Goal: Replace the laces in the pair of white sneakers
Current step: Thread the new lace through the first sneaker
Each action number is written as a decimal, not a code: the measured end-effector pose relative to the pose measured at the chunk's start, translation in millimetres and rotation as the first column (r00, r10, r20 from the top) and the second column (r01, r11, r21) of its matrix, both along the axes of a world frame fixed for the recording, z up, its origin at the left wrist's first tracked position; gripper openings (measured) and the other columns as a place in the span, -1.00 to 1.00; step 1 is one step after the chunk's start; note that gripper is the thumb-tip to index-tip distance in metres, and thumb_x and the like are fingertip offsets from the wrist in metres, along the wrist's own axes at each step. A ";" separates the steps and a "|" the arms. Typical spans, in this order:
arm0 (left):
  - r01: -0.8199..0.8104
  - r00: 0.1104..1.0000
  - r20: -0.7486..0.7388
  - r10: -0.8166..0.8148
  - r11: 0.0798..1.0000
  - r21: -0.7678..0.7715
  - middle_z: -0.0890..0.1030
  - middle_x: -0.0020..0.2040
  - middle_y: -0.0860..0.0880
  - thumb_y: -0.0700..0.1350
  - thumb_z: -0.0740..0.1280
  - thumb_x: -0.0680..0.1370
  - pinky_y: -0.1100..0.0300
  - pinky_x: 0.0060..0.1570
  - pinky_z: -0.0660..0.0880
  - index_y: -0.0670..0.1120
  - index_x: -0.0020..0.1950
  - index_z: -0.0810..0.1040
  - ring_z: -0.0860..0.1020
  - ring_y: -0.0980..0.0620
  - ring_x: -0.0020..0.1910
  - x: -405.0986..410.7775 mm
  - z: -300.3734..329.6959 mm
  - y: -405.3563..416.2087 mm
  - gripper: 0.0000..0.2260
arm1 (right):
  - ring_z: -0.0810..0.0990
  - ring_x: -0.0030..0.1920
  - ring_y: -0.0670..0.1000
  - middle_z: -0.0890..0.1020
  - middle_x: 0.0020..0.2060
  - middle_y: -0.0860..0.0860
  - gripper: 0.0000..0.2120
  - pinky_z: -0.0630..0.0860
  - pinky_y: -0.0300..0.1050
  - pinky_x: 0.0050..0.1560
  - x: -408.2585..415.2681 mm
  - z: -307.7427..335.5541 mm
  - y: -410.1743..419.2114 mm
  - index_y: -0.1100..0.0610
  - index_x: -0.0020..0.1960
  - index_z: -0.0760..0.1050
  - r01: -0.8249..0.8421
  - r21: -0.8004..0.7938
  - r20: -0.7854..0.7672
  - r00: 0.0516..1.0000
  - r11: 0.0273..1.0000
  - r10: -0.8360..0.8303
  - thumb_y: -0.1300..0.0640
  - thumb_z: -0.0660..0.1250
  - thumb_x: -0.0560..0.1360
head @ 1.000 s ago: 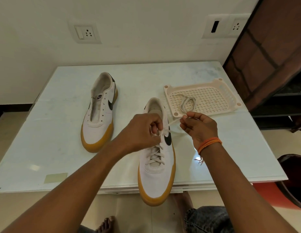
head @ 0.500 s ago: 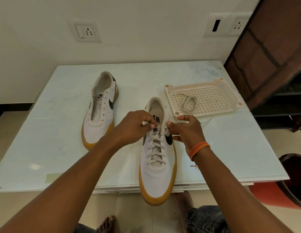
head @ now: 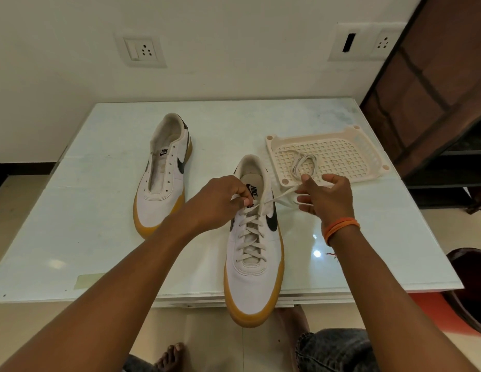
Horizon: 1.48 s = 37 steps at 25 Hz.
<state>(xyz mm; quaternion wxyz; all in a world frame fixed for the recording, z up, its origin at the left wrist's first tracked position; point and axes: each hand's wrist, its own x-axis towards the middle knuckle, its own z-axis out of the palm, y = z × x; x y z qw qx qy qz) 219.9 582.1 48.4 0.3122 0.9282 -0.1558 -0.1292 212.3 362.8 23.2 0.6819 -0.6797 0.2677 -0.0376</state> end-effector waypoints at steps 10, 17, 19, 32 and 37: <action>0.004 1.000 0.003 -0.004 1.000 0.021 0.59 0.06 0.04 -0.13 0.28 0.60 0.27 -0.01 0.40 -0.03 0.02 0.65 0.53 0.10 0.03 -2.2 2.3 -2.5 -0.86 | 0.30 0.35 0.27 0.30 0.36 0.18 -0.43 0.38 0.20 0.28 3.4 -26.5 -57.4 0.05 0.49 0.19 -0.694 -0.667 -0.665 0.719 0.270 0.203 0.27 0.21 0.52; 0.025 0.999 0.019 -0.026 0.999 0.043 0.57 0.05 0.03 -0.13 0.26 0.61 0.28 -0.02 0.40 -0.04 0.02 0.63 0.53 0.08 0.02 -2.3 -0.3 -3.2 -0.86 | 0.58 0.04 0.19 0.61 -0.02 0.20 -0.78 0.45 -0.13 -0.04 7.7 -33.0 -61.9 0.31 0.04 0.58 -0.494 -0.823 -0.485 0.868 0.280 0.105 0.19 0.43 0.46; 0.013 1.000 0.012 -0.013 1.000 0.029 0.58 0.06 0.05 -0.13 0.28 0.61 0.31 -0.04 0.39 -0.04 0.04 0.63 0.53 0.09 0.03 -1.4 -1.5 -2.6 -0.86 | 0.63 -0.14 0.10 0.65 -0.26 0.11 -0.84 0.44 -0.29 -0.10 6.8 -18.8 -61.6 0.29 -0.15 0.63 -0.176 -0.817 -0.155 0.984 0.549 0.085 0.18 0.49 0.42; -0.029 0.996 0.085 0.026 0.999 0.026 0.55 0.14 0.04 -0.33 0.39 0.49 0.27 -0.04 0.43 0.00 0.17 0.64 0.51 0.08 -0.02 1.1 3.1 4.8 -0.67 | 0.60 -0.34 -0.08 0.71 -0.21 0.09 -0.83 0.47 -0.20 -0.31 -16.6 7.4 33.4 0.22 0.05 0.65 -0.551 -0.056 0.144 0.821 0.833 0.552 0.33 0.32 0.52; -0.004 0.997 0.079 0.001 0.999 0.036 0.61 0.13 -0.04 -0.26 0.47 0.46 0.16 0.05 0.51 -0.05 0.08 0.68 0.58 0.04 -0.04 5.5 2.6 5.3 -0.77 | 0.48 -0.14 -0.21 0.58 -0.08 -0.01 -0.89 0.40 -0.45 -0.11 -21.8 -15.2 55.4 0.11 -0.02 0.67 -0.108 -0.718 0.323 0.824 0.688 0.466 0.23 0.41 0.48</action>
